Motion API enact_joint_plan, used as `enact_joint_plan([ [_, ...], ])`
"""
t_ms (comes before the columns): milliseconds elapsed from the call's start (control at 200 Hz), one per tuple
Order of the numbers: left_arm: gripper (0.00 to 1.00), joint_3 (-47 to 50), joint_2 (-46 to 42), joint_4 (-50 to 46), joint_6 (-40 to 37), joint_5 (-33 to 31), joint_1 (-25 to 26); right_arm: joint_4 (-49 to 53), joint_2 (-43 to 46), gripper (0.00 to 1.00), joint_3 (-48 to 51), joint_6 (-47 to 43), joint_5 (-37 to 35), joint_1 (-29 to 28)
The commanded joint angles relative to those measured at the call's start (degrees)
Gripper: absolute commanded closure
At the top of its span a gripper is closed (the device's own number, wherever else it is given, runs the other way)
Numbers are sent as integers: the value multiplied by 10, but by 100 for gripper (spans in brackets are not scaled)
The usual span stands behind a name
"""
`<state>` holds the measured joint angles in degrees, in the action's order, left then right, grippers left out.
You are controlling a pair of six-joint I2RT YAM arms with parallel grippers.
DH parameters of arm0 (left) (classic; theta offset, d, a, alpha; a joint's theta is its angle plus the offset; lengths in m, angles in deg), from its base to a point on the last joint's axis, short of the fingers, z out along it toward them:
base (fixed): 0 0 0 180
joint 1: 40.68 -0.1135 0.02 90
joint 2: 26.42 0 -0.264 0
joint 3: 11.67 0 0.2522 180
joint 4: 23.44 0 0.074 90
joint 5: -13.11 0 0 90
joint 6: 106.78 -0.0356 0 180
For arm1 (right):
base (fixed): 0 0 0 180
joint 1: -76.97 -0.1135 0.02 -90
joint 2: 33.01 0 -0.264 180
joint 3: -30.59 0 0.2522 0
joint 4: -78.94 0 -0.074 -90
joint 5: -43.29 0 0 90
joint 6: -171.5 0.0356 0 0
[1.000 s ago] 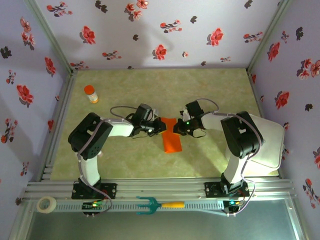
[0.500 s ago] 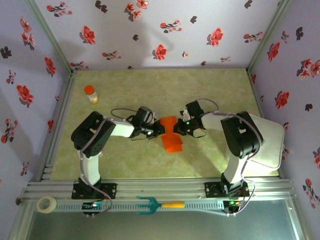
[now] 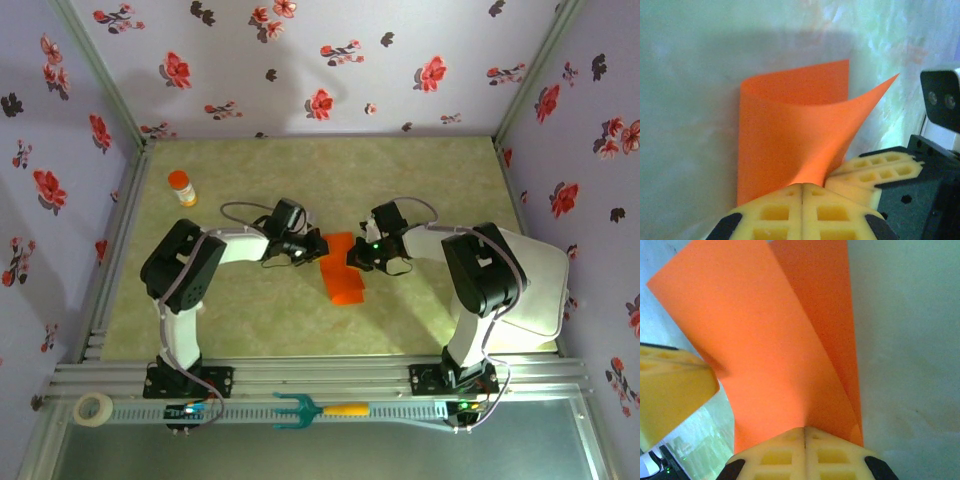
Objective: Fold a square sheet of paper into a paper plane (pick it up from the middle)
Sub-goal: First fold the square sheet of paper in half at the center of the table.
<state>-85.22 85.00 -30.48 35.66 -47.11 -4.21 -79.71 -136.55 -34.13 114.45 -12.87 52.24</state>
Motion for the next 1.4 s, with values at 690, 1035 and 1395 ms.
enact_joint_plan([
  [690,100,-79,45,-130,-53,-11,-21,41,-25,97,20,-6,-59,6],
  [1035,100,-55,62,-103,-31,-46,-41,40,-27,97,20,-6,-57,6],
  [1395,100,-103,64,-144,-22,-81,-55,41,-29,98,19,-7,-51,6],
])
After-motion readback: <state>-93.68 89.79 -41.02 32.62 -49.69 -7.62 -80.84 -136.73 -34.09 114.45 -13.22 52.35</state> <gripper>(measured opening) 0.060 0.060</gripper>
